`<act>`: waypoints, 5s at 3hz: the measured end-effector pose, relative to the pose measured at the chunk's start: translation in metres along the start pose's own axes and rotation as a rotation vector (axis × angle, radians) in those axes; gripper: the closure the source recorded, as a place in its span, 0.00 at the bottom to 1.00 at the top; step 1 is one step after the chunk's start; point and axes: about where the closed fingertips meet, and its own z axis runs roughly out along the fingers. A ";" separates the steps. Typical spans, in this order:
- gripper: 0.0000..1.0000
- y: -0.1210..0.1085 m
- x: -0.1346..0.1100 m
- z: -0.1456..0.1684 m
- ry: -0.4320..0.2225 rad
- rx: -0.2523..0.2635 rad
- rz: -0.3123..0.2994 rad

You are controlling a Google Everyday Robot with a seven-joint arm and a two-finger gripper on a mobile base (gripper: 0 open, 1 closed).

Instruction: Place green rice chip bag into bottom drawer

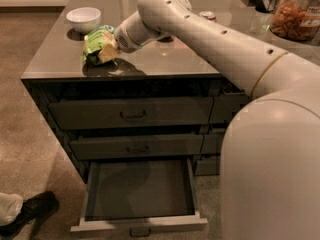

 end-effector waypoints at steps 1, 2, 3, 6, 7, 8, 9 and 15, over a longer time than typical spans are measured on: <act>1.00 -0.002 0.002 -0.014 -0.042 -0.006 -0.008; 1.00 -0.002 0.011 -0.047 -0.094 -0.043 -0.050; 1.00 -0.001 0.026 -0.086 -0.153 -0.116 -0.110; 1.00 0.016 0.105 -0.171 -0.157 -0.460 -0.379; 1.00 0.026 0.113 -0.174 -0.134 -0.513 -0.395; 1.00 0.026 0.113 -0.174 -0.134 -0.513 -0.395; 1.00 0.030 0.119 -0.173 -0.155 -0.491 -0.398; 1.00 0.166 0.434 0.002 -0.052 -0.552 -0.047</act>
Offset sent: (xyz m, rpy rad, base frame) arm -0.0462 -0.0876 0.0427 0.1078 -0.1418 0.1535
